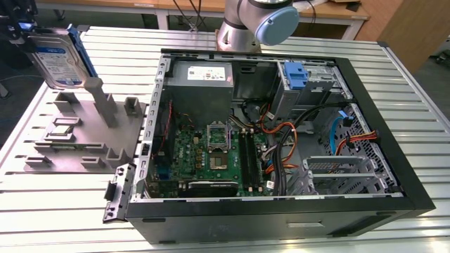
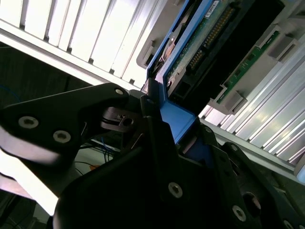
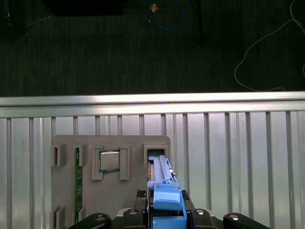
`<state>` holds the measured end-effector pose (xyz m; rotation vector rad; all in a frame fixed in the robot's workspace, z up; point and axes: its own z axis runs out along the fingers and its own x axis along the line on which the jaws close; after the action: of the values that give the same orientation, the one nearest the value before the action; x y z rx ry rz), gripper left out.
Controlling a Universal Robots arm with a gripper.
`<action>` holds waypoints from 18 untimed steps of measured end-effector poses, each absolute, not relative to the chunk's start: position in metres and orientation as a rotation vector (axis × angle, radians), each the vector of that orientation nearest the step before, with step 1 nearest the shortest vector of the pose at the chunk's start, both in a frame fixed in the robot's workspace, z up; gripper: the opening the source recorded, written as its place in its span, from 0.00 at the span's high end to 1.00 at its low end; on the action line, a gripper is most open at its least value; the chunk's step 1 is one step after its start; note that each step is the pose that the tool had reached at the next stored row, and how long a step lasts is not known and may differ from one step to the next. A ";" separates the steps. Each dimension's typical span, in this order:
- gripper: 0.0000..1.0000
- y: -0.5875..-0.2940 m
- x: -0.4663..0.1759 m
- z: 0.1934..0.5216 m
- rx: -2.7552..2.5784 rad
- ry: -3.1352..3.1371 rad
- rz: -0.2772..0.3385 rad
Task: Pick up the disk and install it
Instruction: 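Pick up the disk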
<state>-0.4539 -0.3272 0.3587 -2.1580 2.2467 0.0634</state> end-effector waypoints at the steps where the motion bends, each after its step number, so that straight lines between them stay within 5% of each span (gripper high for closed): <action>1: 0.63 -0.327 -0.454 0.359 -2.158 2.247 0.063; 18: 0.63 -0.327 -0.454 0.362 -2.158 2.247 0.063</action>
<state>-0.4539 -0.3272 0.3619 -2.1579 2.2466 0.0633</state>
